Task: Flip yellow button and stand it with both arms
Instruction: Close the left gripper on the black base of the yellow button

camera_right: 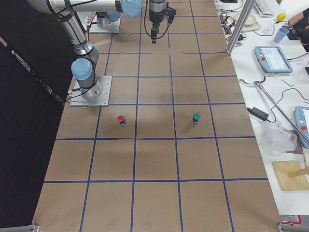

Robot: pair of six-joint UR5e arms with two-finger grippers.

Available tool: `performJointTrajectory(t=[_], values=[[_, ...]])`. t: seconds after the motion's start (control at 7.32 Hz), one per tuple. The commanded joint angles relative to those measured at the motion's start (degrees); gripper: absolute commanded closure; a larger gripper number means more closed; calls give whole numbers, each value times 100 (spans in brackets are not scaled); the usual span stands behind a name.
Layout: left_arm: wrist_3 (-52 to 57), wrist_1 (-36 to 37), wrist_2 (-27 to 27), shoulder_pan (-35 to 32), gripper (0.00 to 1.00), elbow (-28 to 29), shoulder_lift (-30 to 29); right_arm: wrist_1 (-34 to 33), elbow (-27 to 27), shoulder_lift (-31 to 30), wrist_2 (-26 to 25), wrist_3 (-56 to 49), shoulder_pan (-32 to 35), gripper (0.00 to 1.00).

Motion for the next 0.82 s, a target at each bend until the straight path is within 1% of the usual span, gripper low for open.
performJointTrajectory(t=[0.0, 0.14, 0.55, 0.68], values=[[30, 31, 20, -116, 1, -34, -66, -9, 15, 0, 3, 2, 1, 0], [22, 31, 133, -116, 6, -60, -67, -9, 15, 0, 3, 11, 1, 0], [4, 135, 125, -125, 5, -131, -102, -17, 15, 0, 3, 11, 1, 0], [30, 476, 134, -125, 5, -157, -137, -9, 24, 0, 3, 2, 1, 0]])
